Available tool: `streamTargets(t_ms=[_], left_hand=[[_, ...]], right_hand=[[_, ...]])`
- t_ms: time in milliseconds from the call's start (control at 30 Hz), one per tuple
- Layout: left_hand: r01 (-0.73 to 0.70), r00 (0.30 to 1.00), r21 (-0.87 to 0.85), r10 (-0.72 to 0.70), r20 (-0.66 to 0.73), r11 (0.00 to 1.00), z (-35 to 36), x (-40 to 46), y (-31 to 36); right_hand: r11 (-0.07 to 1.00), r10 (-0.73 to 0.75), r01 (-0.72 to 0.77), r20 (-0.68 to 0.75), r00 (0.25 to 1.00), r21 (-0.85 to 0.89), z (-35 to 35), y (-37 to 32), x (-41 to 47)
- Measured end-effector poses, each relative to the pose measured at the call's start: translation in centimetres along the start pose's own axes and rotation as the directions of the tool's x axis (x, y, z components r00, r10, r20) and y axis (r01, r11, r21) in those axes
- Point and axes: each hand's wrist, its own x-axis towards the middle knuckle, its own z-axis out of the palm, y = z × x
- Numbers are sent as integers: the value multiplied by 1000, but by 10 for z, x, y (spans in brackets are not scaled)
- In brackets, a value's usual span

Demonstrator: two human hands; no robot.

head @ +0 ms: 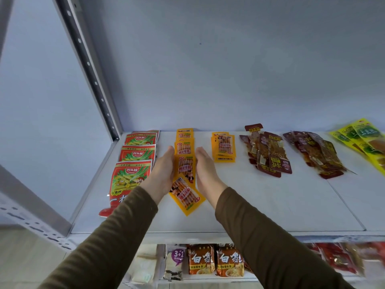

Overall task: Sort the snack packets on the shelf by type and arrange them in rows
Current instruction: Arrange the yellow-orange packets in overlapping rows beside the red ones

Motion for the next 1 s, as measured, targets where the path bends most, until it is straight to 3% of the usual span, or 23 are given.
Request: streamTargets(t_ms=[300, 400, 533, 667, 867, 1000], left_hand=[[16, 1000, 4, -16, 18, 1000, 5, -2, 8], [-6, 1000, 86, 8, -27, 996, 2, -2, 11], [90, 995, 81, -85, -58, 993, -14, 9, 4], [111, 992, 107, -104, -68, 988, -11, 1, 2], [36, 995, 92, -27, -98, 995, -5, -1, 8], [66, 995, 57, -62, -73, 996, 0, 6, 13]], right_hand=[[993, -75, 75, 5, 997, -88, 9, -5, -3], [961, -166, 154, -36, 985, -228, 4, -5, -2], [925, -187, 145, -91, 978, -351, -11, 4, -4], [925, -136, 99, -78, 988, -366, -13, 10, -7], [929, -192, 150, -93, 977, -339, -7, 6, -8], [941, -170, 133, -96, 981, -312, -3, 1, -4]])
